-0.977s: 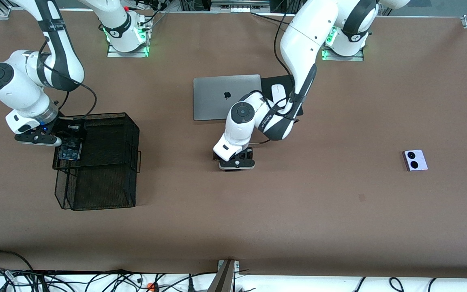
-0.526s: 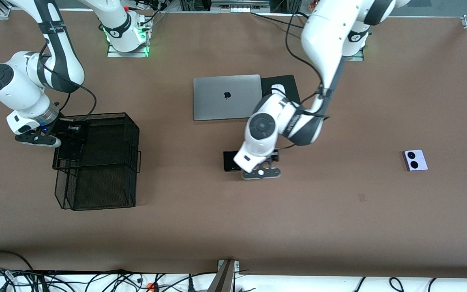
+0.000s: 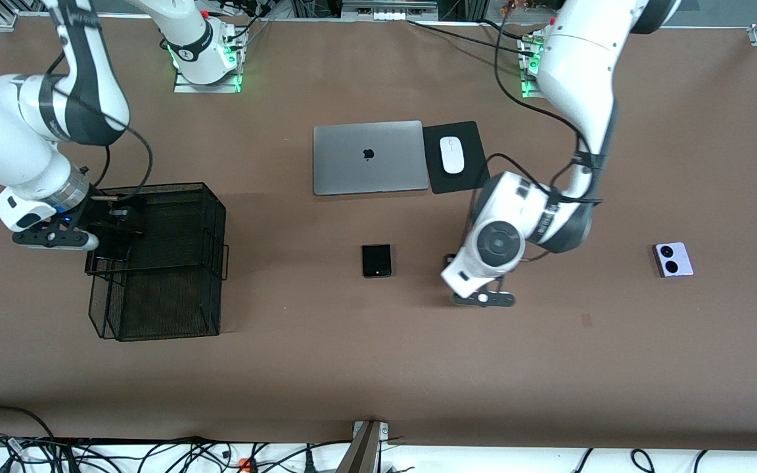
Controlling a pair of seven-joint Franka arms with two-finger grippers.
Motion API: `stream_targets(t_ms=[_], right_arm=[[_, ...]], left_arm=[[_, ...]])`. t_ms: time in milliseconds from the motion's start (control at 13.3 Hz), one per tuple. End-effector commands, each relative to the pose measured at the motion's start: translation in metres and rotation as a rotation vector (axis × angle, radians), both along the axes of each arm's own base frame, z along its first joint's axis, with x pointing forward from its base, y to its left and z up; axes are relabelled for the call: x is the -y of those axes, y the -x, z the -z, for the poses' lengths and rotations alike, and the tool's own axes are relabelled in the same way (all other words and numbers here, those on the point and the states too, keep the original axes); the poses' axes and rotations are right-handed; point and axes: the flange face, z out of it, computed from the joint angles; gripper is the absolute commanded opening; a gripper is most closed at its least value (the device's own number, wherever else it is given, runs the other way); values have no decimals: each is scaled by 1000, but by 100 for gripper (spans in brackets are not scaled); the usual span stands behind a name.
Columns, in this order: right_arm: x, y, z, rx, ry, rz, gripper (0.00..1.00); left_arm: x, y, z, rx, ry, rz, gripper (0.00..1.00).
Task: Place phones with both arms
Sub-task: 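Reach the flip with the right gripper while the left gripper reaches another phone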
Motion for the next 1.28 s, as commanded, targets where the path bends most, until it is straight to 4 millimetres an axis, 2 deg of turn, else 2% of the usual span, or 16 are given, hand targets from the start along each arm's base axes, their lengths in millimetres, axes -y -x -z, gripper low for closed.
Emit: stream_targets(t_ms=[0,150,376,526,677,827,902,1053,1203], right_arm=[[-114,-34,-6,2,5,47,99],[-179,-49,12,19,24,66,99],[-288,-54,58,31,21,34,99],[-341,-51,94,28,-14,45,99],[-383,-41,125,57,-44,42,99],[-415,-27,153,112,-71,-4,99],[-430,-18,166,129,-88,-7,99],[-448,-4,178,150,-101,-25,99],[-457,11,189,133,-88,-42,99]], left_arm=[[-51,7,-11,-22,-45,80,100],[-95,1,-7,-52,-60,156,100],[-173,-7,-9,-86,-93,253,100],[-233,-15,-11,-94,-74,309,100],[-287,-17,-10,-92,-48,306,100],[-323,-17,-9,-83,-37,221,100],[-350,-15,-9,-66,-10,160,100],[-397,-10,-5,-28,10,84,100],[-429,0,2,25,40,6,100]])
